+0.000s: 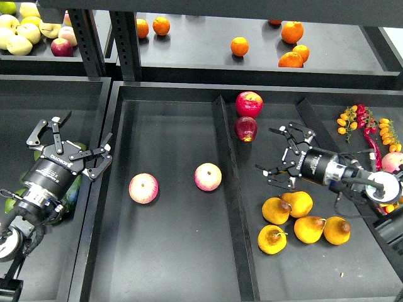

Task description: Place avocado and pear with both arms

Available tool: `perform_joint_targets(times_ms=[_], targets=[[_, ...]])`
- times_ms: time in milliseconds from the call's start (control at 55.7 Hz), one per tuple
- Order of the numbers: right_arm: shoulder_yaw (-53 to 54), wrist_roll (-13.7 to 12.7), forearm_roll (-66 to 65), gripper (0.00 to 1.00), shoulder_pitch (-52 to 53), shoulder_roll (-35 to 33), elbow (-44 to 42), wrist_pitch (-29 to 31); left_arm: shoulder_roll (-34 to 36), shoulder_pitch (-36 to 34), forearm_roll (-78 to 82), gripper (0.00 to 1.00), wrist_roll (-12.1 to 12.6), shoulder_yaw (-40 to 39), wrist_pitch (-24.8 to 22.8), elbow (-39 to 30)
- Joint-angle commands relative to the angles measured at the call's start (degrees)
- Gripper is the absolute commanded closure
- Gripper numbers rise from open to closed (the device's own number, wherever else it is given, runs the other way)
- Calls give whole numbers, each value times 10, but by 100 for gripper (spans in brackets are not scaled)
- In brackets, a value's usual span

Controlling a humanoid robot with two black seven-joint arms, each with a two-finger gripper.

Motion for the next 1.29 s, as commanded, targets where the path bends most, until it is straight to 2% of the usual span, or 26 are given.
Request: perform_joint_targets(times_ms=[0, 377, 610, 718, 898, 1059, 1275], targets=[[70, 0, -2, 0, -12, 58, 0, 0, 0, 0, 0, 0, -1, 0, 0, -2], [93, 0, -4, 0, -53, 142, 4, 0, 0, 11, 0, 0, -1, 0, 0, -12], [118, 116, -4, 0, -55, 151, 4, 0, 0, 11, 0, 0, -1, 2, 0, -12], [152, 142, -4, 0, -55, 151, 3, 0, 0, 11, 0, 0, -1, 2, 0, -12], [220, 145, -4, 0, -63, 151, 5, 0, 0, 11, 0, 0, -1, 2, 0, -12], [227, 157, -4, 0, -69, 151, 8, 0, 0, 11, 0, 0, -1, 2, 0, -12], [227, 157, -4, 0, -109, 151, 42, 0, 0, 11, 0, 0, -1, 2, 0, -9]])
